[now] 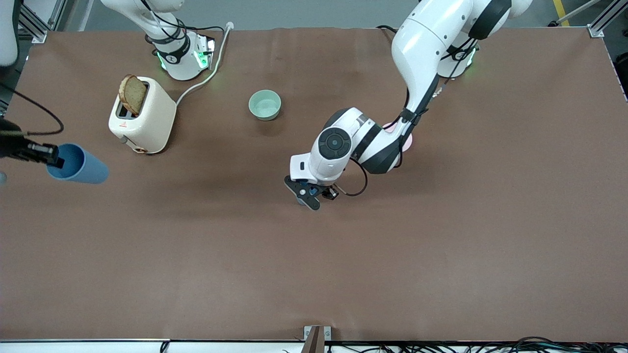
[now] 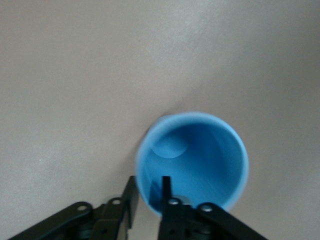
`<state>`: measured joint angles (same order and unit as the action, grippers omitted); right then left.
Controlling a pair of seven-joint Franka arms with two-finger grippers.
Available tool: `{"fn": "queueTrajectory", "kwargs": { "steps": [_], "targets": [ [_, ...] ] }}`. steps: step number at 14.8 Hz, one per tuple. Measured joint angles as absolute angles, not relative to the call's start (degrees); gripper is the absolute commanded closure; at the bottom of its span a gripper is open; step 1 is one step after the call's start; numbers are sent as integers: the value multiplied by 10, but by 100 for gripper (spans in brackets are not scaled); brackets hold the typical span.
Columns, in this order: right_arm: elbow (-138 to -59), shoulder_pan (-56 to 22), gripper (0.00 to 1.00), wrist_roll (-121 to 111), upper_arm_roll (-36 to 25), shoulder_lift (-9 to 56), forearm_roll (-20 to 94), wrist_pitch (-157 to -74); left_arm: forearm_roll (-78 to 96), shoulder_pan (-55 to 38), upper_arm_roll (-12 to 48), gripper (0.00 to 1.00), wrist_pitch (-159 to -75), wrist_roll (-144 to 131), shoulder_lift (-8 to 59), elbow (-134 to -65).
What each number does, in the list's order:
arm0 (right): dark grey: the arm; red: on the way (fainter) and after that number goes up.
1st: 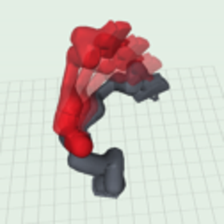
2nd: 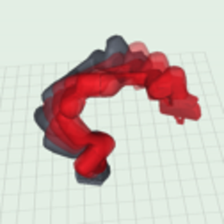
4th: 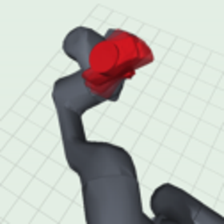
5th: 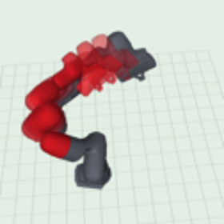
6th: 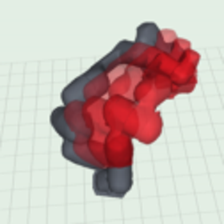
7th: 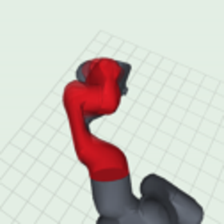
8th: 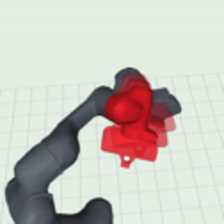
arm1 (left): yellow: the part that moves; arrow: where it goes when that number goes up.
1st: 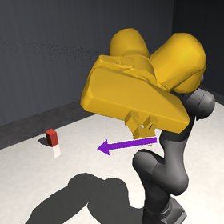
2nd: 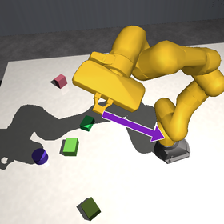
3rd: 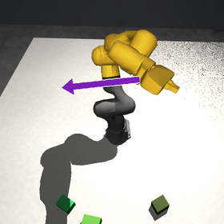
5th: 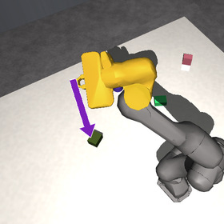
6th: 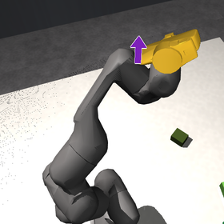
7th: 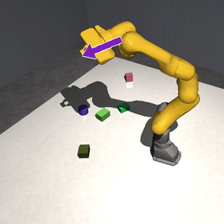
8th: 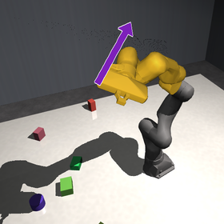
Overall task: Stack blue cups with both arms
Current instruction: 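Set the blue cup upright at center and open the left gripper, then carry the held cup toward the center cup while the left gripper withdraws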
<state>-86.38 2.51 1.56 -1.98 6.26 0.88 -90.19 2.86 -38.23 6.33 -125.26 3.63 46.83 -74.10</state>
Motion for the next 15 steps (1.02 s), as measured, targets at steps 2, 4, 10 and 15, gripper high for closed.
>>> {"fn": "queueTrajectory", "kwargs": {
  "steps": [2, 4, 10, 15],
  "targets": [
    [-866, 24, 98, 16, -20, 38, 9, -878, 29, -382, 63, 0, -1239, 36, 459, -730],
    [-867, 24, 98, 16, -20, 17, 11, -856, 29, -377, 62, 0, -1188, 34, 433, -719],
    [-868, 23, 98, 16, -21, -12, 14, -842, 20, -272, 44, 0, -1075, 5, 323, -715],
    [-870, 23, 98, 16, -21, -12, 14, -865, -13, -111, 41, 0, -1027, -51, 306, -716]
  ]
}}
